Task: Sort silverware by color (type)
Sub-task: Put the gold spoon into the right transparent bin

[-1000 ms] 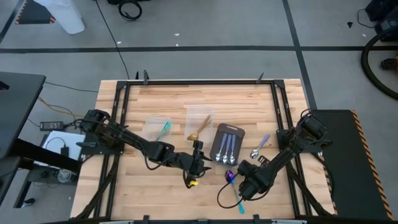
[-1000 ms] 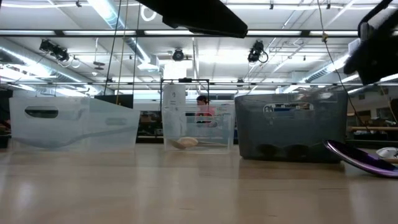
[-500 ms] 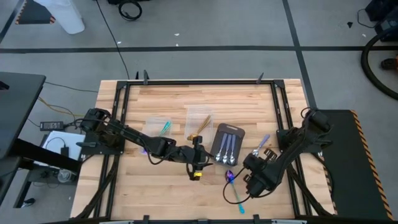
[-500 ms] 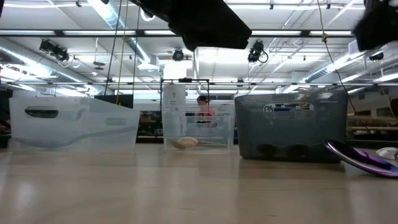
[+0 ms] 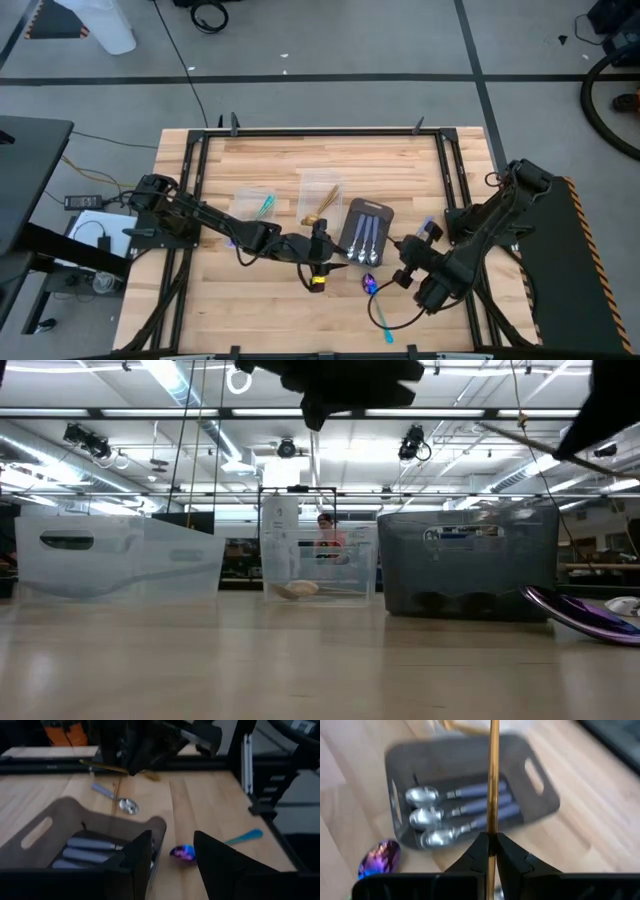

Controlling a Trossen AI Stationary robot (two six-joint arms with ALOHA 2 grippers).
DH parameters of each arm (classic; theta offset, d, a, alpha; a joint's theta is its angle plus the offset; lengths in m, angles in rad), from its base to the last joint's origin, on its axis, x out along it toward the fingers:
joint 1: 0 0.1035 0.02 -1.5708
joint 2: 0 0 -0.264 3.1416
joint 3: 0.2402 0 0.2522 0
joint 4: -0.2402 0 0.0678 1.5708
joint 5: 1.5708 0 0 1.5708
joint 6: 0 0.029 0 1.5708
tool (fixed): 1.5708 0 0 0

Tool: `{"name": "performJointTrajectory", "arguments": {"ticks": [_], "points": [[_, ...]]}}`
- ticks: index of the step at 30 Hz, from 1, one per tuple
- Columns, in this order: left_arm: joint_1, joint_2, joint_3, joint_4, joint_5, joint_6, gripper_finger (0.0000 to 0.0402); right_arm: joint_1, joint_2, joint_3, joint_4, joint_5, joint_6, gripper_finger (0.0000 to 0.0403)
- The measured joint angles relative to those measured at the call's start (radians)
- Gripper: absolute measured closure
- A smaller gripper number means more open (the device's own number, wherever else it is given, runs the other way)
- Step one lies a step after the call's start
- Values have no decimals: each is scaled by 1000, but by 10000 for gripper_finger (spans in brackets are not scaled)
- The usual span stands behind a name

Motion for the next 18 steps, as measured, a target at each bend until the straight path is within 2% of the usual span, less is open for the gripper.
{"name": "performJointTrajectory", "arguments": {"ticks": [7,18], "points": [[1,0,0,94,0,-47,246,-13,-74,0,121,131,-224,370],[1,0,0,128,-1,-44,246,-83,-179,-100,579,140,-701,370]]}}
